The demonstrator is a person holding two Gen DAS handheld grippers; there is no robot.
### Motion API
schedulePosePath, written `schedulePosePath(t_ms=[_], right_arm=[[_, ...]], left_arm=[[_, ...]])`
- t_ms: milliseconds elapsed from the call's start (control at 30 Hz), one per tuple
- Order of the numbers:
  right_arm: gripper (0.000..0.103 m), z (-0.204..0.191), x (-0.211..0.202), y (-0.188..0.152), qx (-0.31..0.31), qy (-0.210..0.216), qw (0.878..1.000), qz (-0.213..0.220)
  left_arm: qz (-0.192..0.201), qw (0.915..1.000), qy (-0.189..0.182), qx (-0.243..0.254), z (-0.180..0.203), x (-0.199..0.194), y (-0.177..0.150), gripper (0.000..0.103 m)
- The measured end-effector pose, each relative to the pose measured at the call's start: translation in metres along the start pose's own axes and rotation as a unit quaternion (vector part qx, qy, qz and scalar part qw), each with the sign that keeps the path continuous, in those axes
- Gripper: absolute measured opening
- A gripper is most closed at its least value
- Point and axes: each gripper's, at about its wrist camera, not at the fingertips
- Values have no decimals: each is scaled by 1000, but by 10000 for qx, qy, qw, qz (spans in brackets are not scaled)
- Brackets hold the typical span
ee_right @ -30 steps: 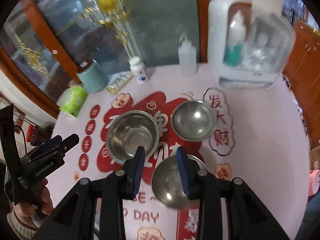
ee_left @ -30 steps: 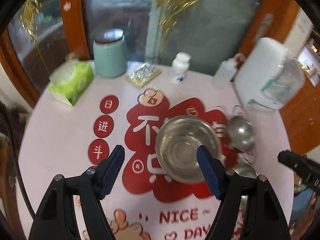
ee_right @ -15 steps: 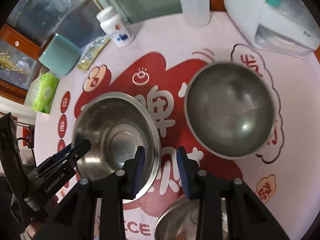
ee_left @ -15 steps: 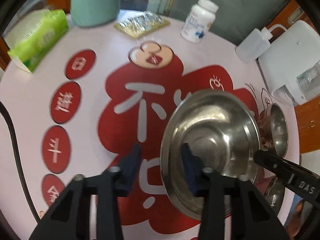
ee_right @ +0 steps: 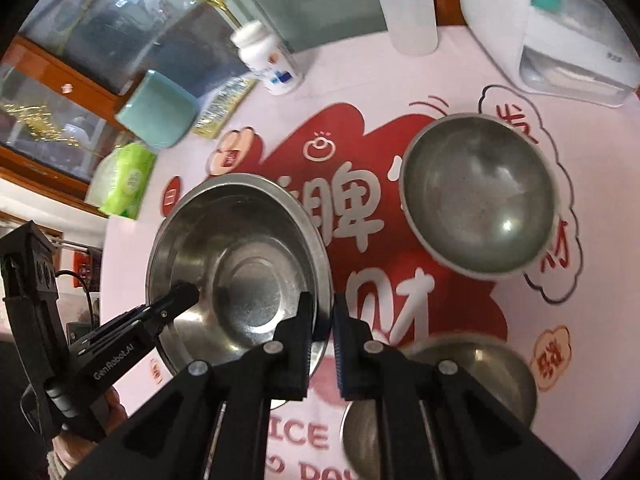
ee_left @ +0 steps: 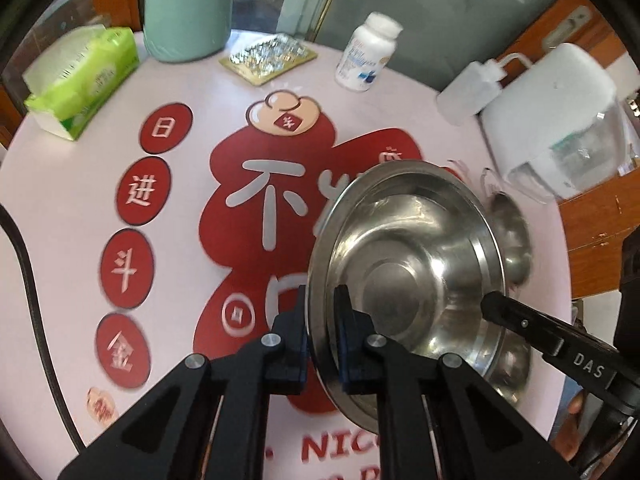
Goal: Organize plates and bowls
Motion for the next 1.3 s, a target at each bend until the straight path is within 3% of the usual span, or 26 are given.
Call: schedulePosePath(t_ms=[200,367,533,733,933,1300], right_arm=[[9,-3,-61,-51,-300,398,9985,228],[9,14,-106,-122,-684,486,9961,282],[10,45,-123,-198,-1045,241,9941,150],[11,76,-112,-254,-1160,-143,9931,36],[10,94,-93,-276,-952,-162,9952,-178],[10,93,-67,-294,-1216,-588,9900,-397]], left_arm=[[322,9992,30,235,29,-73,-50,9],[333,9990,-117,284,56,-117,-126,9],[149,9990,-147,404,87,-118,-213,10],[-84,9992,-13,402,106,-84,-287,11],[-349,9993,-1,154,100,-55,-325,12],[-589,9974,302,268,98,-28,-343,14]])
Point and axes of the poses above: each gripper's, at about its wrist camera, not at the fingertips, and x roughly the way its jaws point, z to its right, y to its top, and after that the axes turned 5 degrees about x, right-handed
